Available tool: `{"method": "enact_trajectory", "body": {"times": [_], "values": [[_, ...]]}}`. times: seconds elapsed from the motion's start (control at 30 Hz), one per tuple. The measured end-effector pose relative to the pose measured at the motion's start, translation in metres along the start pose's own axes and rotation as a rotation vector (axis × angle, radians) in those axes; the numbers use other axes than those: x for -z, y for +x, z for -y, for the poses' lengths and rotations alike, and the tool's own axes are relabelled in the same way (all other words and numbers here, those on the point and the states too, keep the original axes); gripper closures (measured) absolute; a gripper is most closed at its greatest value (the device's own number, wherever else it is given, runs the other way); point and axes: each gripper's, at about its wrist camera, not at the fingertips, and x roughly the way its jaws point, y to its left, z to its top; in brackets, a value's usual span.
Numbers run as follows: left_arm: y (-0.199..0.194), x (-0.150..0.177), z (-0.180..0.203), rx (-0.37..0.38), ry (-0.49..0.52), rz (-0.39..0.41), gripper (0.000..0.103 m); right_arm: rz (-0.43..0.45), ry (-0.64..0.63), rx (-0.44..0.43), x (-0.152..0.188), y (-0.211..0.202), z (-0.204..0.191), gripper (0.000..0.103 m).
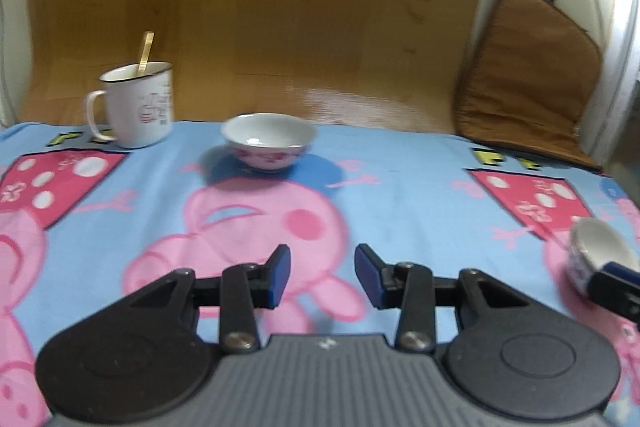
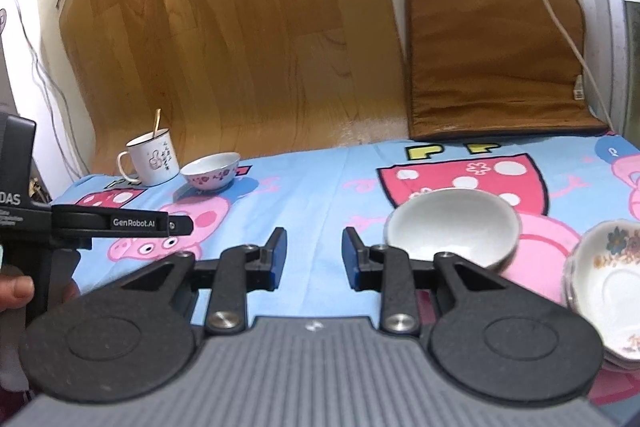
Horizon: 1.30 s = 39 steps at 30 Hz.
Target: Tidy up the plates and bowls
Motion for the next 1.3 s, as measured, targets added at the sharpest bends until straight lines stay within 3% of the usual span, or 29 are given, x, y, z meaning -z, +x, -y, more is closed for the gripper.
{"method": "enact_trajectory", "body": {"times": [0.47, 0.63, 0.83, 1.07, 1.2, 1.3], "values": [[0.016, -0.006, -0.079, -0.205, -0.027, 0.031, 0.063, -0.082, -0.053, -0.077, -0.011, 0.025, -0.042, 0.069], [0.021, -0.002, -0.102, -0.197, -0.109, 0.023, 0.063, -0.158, -0.034, -0.146, -0.024, 0.049, -0.062, 0.069], [0.018, 0.001, -0.12, -0.161, -0.201, 0.032, 0.06, -0.272, 0.045, -0.203, -0.049, 0.106, -0.078, 0.069], [0.019, 0.001, -0.122, -0.147, -0.212, 0.037, 0.059, -0.379, 0.264, -0.142, -0.08, 0.198, -0.069, 0.069], [0.021, 0.0, -0.125, -0.139, -0.227, 0.035, 0.059, -0.426, 0.318, -0.101, -0.086, 0.238, -0.069, 0.069], [0.021, 0.0, -0.125, -0.137, -0.235, 0.037, 0.059, -0.46, 0.33, -0.098, -0.088, 0.257, -0.071, 0.082]]}}
